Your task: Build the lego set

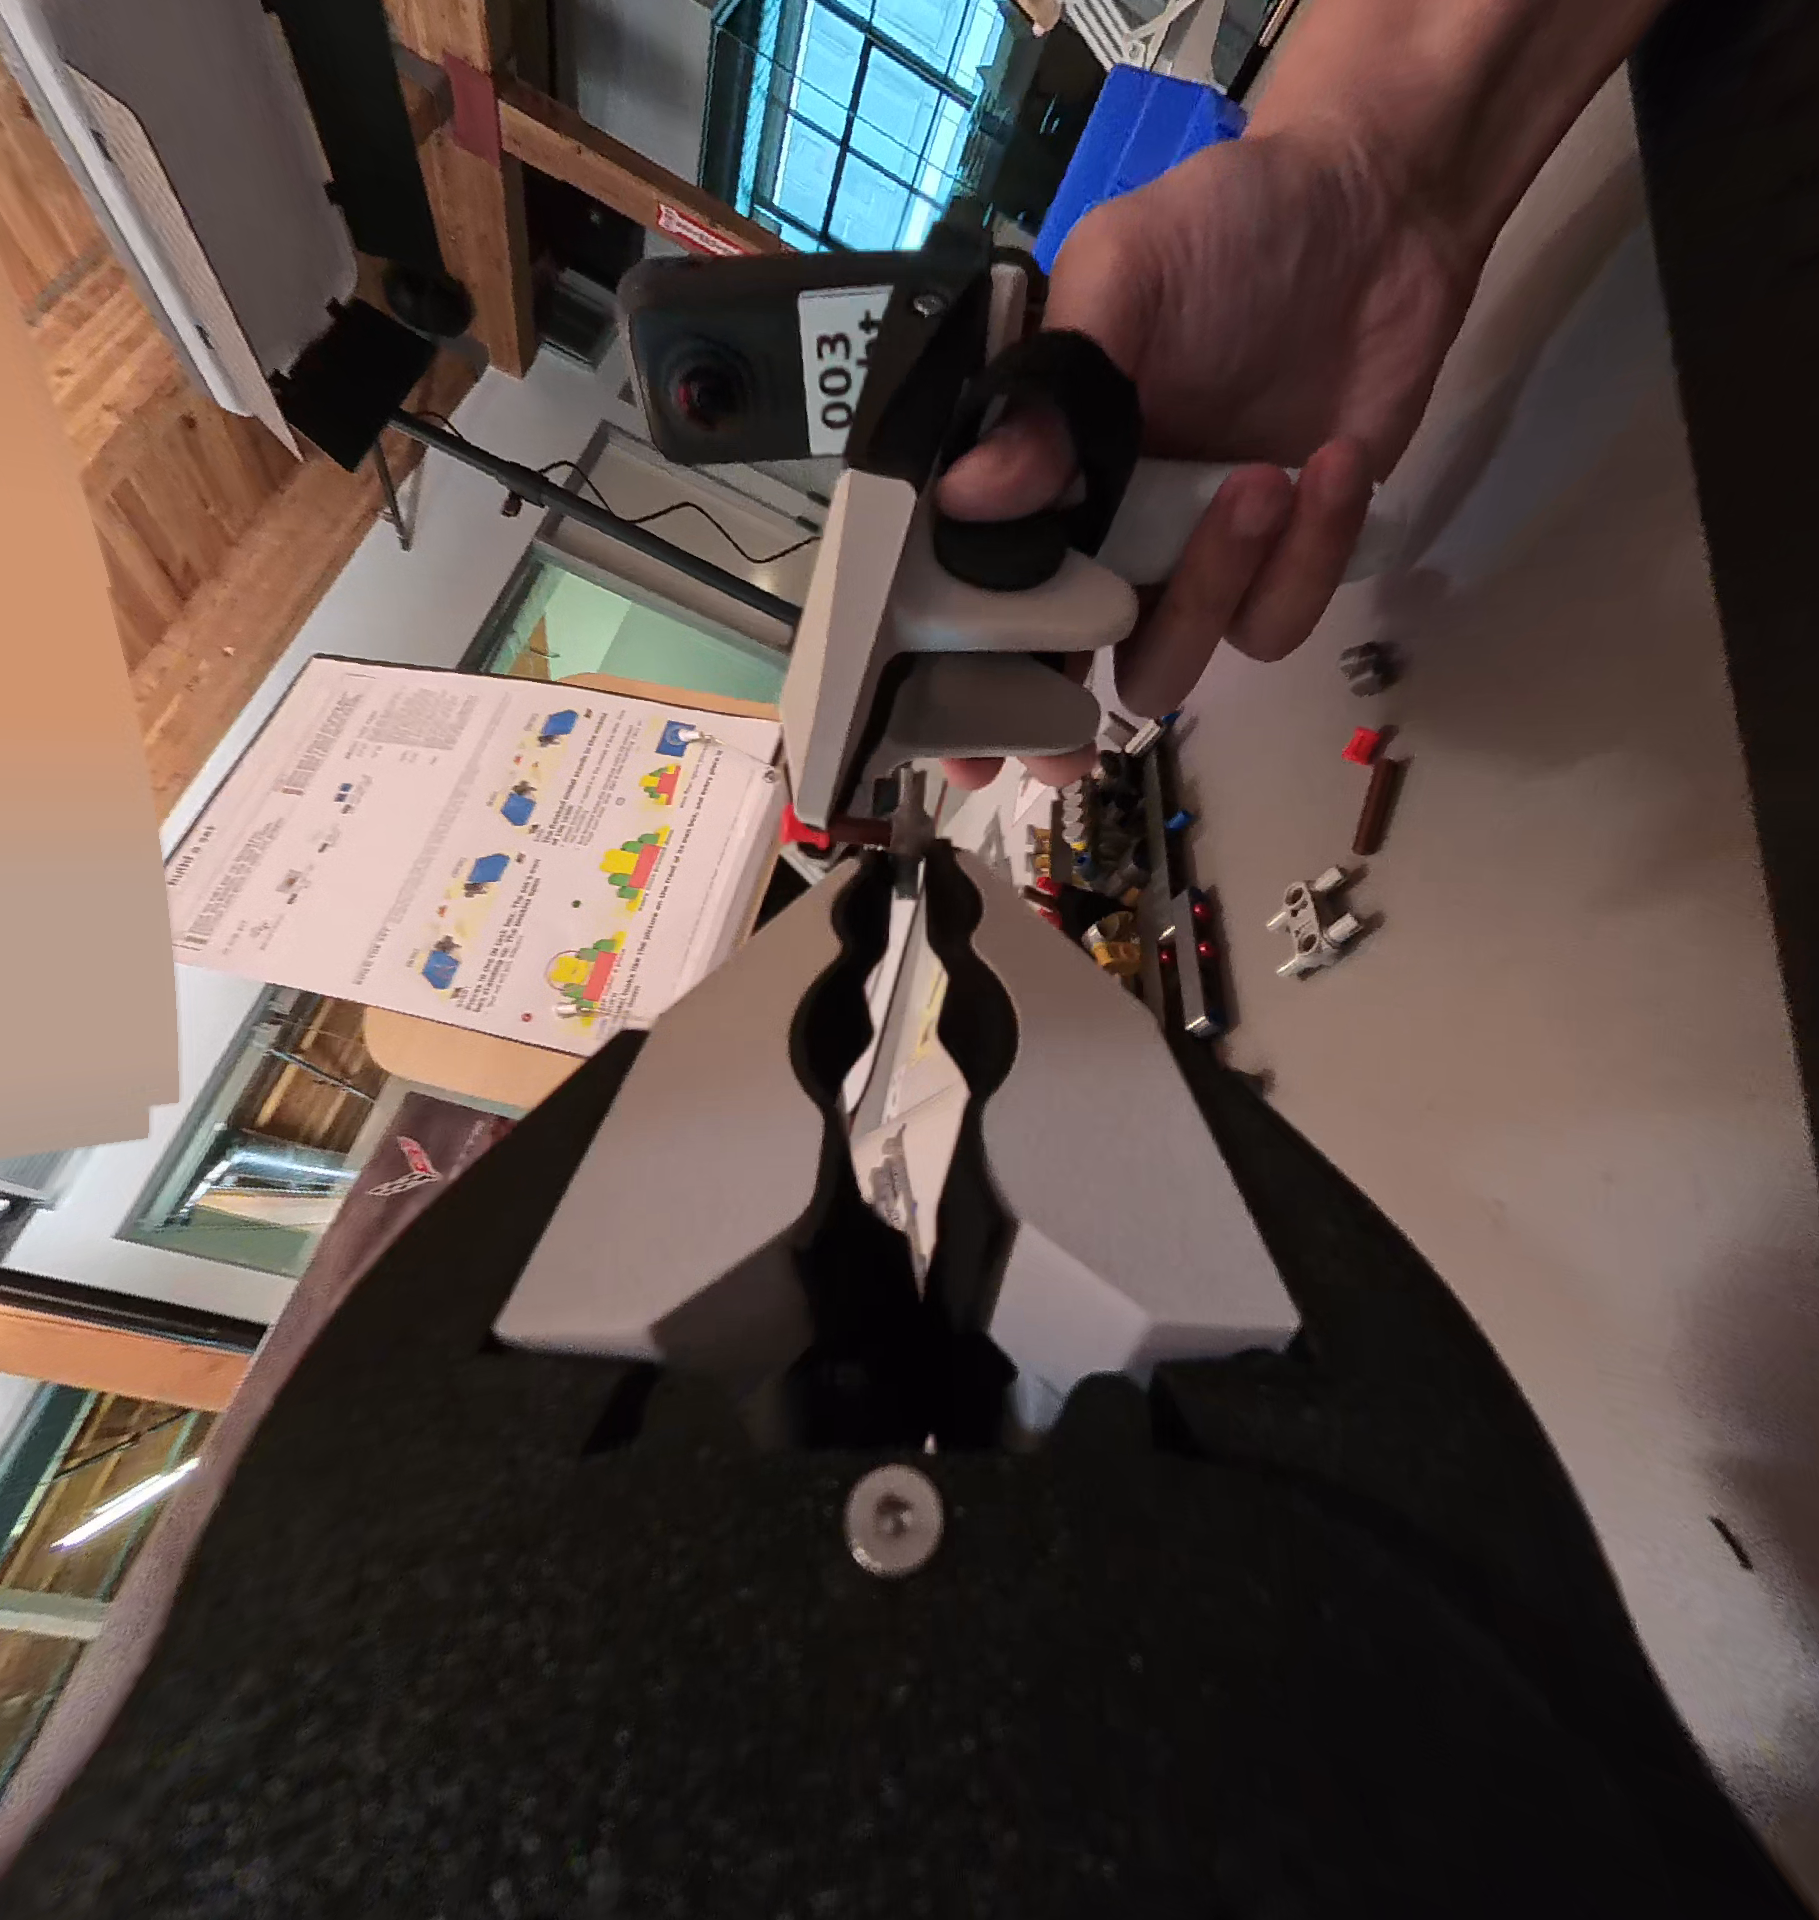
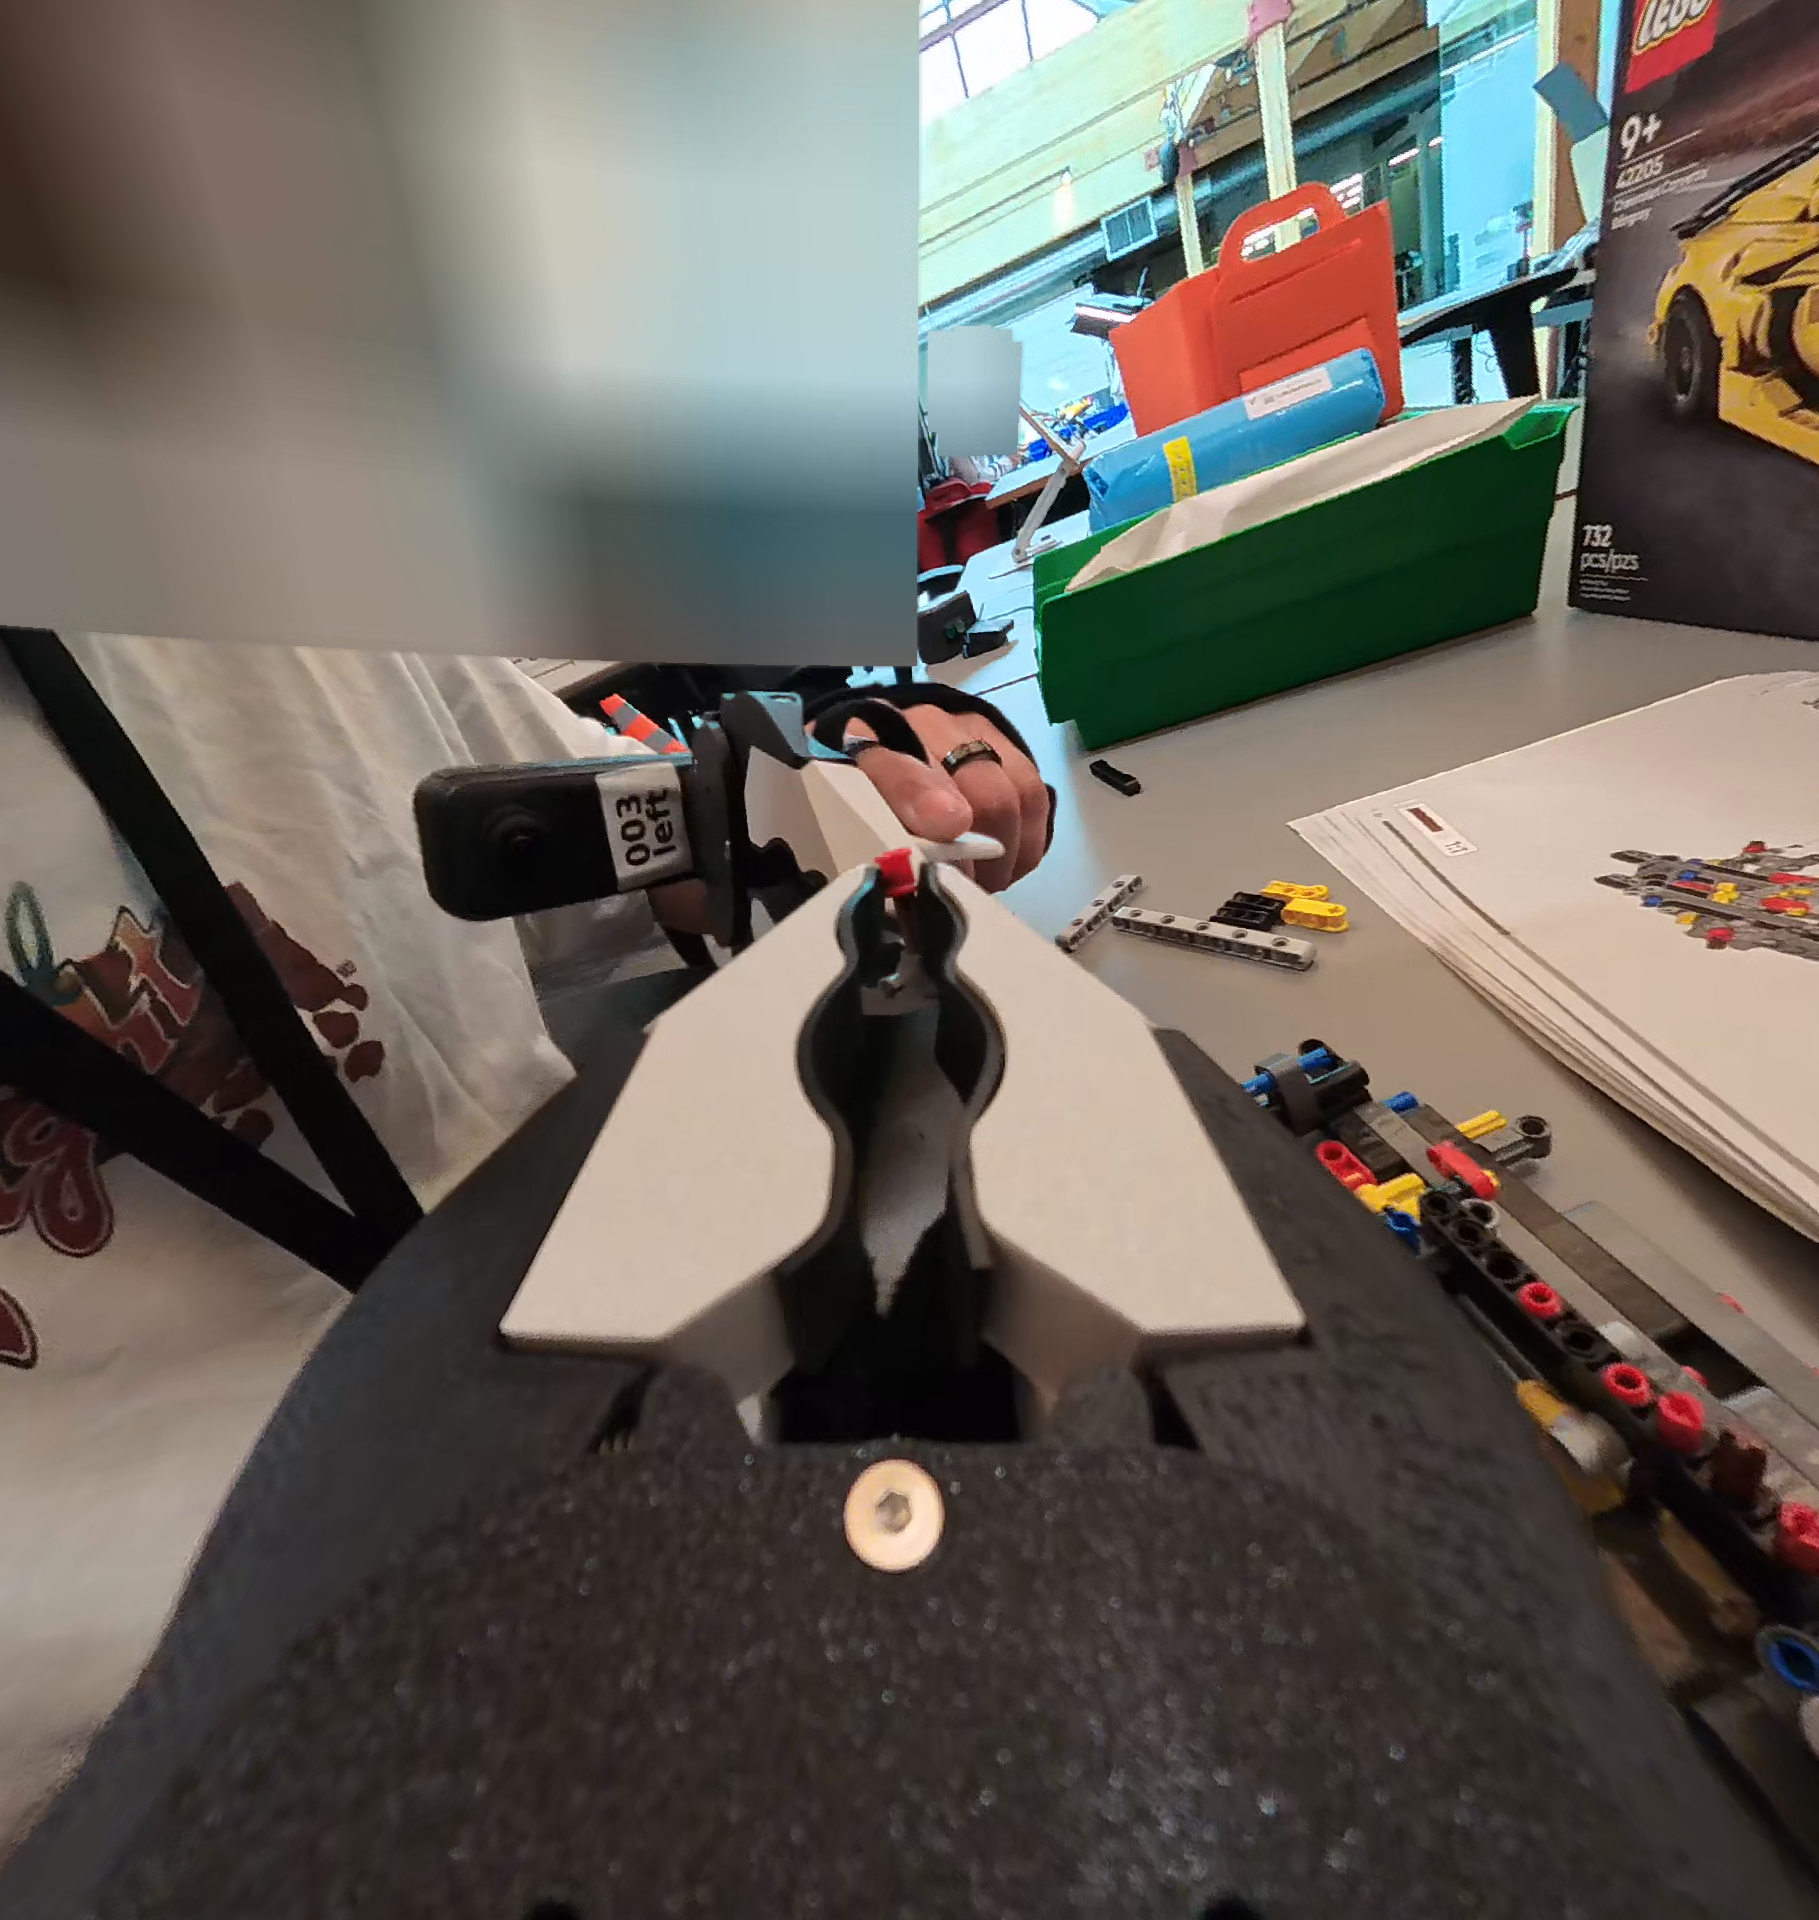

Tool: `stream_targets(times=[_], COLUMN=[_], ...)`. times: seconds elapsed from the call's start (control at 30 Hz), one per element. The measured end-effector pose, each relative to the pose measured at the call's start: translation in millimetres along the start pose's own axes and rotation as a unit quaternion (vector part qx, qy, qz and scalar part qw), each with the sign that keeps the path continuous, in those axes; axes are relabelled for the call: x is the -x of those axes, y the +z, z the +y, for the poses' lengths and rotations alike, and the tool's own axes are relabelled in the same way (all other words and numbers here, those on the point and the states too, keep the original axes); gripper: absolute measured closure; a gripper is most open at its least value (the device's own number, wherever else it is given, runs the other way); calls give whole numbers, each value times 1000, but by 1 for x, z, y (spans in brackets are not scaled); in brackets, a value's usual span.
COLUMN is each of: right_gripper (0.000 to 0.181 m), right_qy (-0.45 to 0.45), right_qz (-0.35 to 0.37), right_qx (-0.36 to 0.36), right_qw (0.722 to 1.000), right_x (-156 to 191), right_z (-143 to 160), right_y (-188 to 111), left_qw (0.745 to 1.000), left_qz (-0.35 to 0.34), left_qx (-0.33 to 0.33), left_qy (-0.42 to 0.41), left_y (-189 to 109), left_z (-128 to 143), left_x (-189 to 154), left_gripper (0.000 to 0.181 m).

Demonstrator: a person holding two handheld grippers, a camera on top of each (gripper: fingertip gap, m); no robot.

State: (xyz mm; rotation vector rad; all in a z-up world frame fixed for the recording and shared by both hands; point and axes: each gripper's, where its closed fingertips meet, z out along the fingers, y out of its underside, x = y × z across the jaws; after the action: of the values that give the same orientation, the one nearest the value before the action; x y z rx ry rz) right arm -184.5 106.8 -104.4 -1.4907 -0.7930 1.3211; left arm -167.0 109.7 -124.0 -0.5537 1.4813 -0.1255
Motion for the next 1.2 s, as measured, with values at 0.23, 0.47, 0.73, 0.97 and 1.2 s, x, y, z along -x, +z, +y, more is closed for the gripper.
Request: stream_targets(times=[0.23, 0.47, 0.73, 0.97, 1.2], right_gripper=[176, 173, 128, 142, 151], right_qy=[24, 16, -214, -329, -348], right_qz=[54, 57, 141, 100, 97], right_qx=[45, 61, 271, 367, 367], right_qw=[997, 996, 928, 864, 857], right_x=[-22, -23, -40, -40, -38], right_z=[17, 20, 42, 44, 41], right_y=[-7, -6, -18, -9, -3], left_qw=[978, 977, 947, 935, 935], left_qz=[120, 121, 182, 206, 222], left_qx=[-12, -8, -8, -6, 7], left_qy=[-172, -174, -265, -290, -276], left_y=[3, 2, 1, 0, -1], left_z=[11, 15, 23, 23, 25], left_x=[-16, -15, -21, -24, -33], left_gripper=[176, 176, 176, 176, 176])
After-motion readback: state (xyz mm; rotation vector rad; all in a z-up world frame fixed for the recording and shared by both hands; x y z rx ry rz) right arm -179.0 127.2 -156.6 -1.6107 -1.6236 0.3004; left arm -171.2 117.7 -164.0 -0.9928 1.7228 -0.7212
